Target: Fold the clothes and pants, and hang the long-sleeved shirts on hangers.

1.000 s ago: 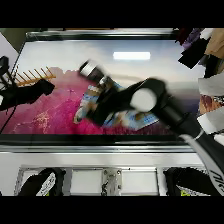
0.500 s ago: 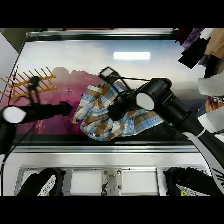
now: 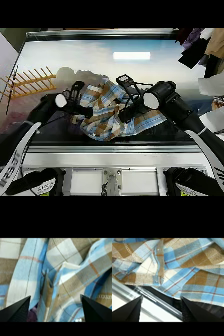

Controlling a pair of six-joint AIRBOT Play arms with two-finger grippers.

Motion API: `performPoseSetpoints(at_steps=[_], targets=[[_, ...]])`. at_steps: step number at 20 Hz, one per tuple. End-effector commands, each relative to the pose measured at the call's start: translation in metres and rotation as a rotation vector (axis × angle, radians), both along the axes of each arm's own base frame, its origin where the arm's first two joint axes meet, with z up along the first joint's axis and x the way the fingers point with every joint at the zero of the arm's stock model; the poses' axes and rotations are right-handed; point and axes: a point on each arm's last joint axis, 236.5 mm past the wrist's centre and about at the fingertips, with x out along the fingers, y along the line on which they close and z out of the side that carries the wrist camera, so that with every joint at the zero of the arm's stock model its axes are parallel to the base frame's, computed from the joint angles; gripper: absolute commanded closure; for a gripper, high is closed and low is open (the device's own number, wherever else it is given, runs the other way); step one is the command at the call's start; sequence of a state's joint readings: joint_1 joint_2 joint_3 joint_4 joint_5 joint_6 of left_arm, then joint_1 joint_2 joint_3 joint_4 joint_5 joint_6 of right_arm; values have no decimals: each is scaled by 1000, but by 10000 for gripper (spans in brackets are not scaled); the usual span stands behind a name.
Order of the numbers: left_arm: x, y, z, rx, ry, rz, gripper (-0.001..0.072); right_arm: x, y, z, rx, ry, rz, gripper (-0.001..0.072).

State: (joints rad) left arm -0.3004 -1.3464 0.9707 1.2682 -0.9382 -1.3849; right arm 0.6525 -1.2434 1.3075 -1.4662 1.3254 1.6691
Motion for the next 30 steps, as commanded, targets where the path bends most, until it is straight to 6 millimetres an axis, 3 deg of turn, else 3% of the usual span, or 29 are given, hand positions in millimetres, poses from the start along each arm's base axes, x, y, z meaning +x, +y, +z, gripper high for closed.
performPoseSetpoints(at_steps=[1, 3, 4, 7, 8, 12, 16, 21, 25, 26, 28, 29, 30], targets=[[6, -7, -24, 33, 78, -41, 23, -3, -3, -2, -7, 15, -4, 198], [7, -8, -29, 36, 99, -43, 25, -2, -6, -5, -16, 13, 9, 197], [8, -11, -29, 23, 104, -38, 121, -3, -9, -9, -22, 24, 8, 197], [10, -20, -25, -19, 101, -17, 622, -10, -20, -37, -13, 103, -41, 195], [9, -20, -25, -19, 103, -17, 694, -14, -19, -48, 20, 140, -70, 194], [11, -20, -11, -28, 70, -18, 695, -24, -2, -96, 229, 303, -295, 194], [12, -20, -3, -34, 52, -19, 695, -18, 5, -138, 288, 345, -453, 194], [10, -20, -4, -32, 61, -21, 694, -3, 34, -144, 420, 367, -494, 194], [11, -20, -3, -34, 55, -20, 695, -6, 54, -141, 506, 411, -462, 199], [11, -20, -3, -33, 56, -20, 695, -7, 55, -143, 502, 415, -461, 233], [10, -19, -3, -32, 62, -21, 694, -8, 55, -141, 498, 411, -444, 595], [10, -17, 1, -34, 60, -17, 695, -7, 52, -137, 481, 392, -415, 604], [12, -13, 10, -40, 43, -7, 695, -6, 45, -130, 445, 361, -361, 696]])
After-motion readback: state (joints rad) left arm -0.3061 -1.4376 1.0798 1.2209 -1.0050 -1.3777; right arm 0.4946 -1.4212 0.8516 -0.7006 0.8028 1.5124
